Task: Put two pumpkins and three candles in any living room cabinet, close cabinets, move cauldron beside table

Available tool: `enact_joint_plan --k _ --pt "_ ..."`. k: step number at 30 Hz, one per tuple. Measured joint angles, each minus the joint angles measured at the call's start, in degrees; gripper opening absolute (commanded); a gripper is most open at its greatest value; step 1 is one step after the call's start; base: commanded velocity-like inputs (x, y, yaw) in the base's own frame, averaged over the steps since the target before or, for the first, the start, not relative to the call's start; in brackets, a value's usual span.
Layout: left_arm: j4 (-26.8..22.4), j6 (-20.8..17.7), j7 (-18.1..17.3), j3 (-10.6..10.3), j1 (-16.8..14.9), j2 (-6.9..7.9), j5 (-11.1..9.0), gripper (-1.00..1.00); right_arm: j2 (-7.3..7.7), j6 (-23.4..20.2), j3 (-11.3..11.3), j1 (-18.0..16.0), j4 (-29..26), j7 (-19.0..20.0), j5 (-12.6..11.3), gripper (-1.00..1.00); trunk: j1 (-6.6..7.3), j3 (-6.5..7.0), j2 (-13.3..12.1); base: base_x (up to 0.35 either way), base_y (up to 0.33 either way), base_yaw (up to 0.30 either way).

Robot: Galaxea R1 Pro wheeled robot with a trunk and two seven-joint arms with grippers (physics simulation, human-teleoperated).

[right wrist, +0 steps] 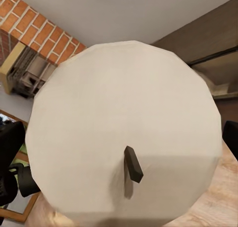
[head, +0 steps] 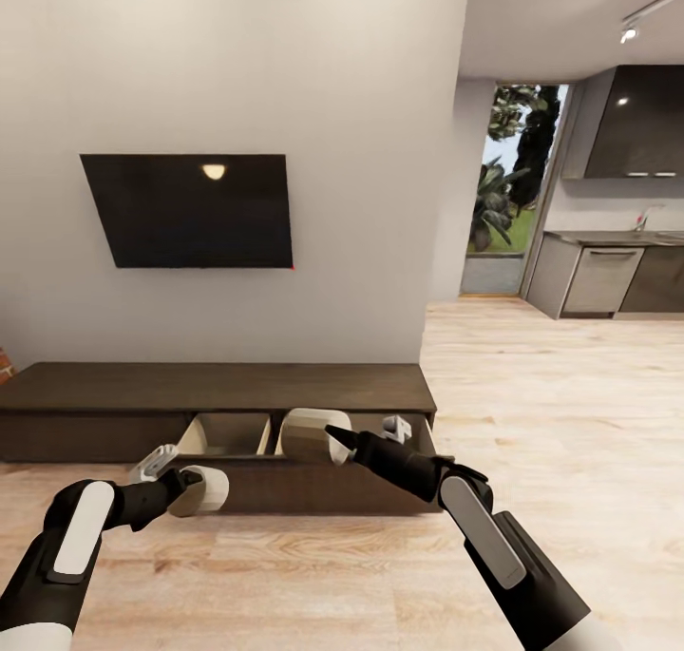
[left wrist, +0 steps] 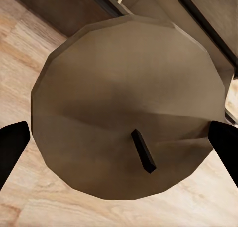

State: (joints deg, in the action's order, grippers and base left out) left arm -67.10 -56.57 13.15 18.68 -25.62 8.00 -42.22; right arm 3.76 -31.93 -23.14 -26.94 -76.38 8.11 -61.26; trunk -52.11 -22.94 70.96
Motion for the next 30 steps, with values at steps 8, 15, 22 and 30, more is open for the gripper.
enact_joint_plan --k 8,15,22,30 --pt "0.05 0.0 0.0 -0.15 0.0 0.0 0.0 -1.0 -0.17 0.01 -0.03 0.0 -0.31 0.51 0.57 -1.0 1.76 1.44 -3.21 0.0 0.0 0.0" --pt "0.03 0.0 0.07 -1.13 0.0 0.02 0.11 -1.0 -0.19 -0.37 -0.09 0.01 0.21 -1.24 1.09 -1.0 3.29 2.69 -6.02 0.0 0.0 0.0" --pt "-0.01 0.21 0.5 -4.09 0.01 0.0 0.36 -1.0 -0.06 -3.56 0.06 0.02 -1.77 -31.61 2.1 -1.0 4.84 3.95 -8.84 0.0 0.0 0.0" --pt "0.17 0.51 5.7 -14.61 0.01 -0.54 0.87 -1.0 -1.88 -6.02 -1.53 -0.34 -3.56 -59.15 0.78 -1.0 6.59 5.38 -12.05 0.0 0.0 0.0"
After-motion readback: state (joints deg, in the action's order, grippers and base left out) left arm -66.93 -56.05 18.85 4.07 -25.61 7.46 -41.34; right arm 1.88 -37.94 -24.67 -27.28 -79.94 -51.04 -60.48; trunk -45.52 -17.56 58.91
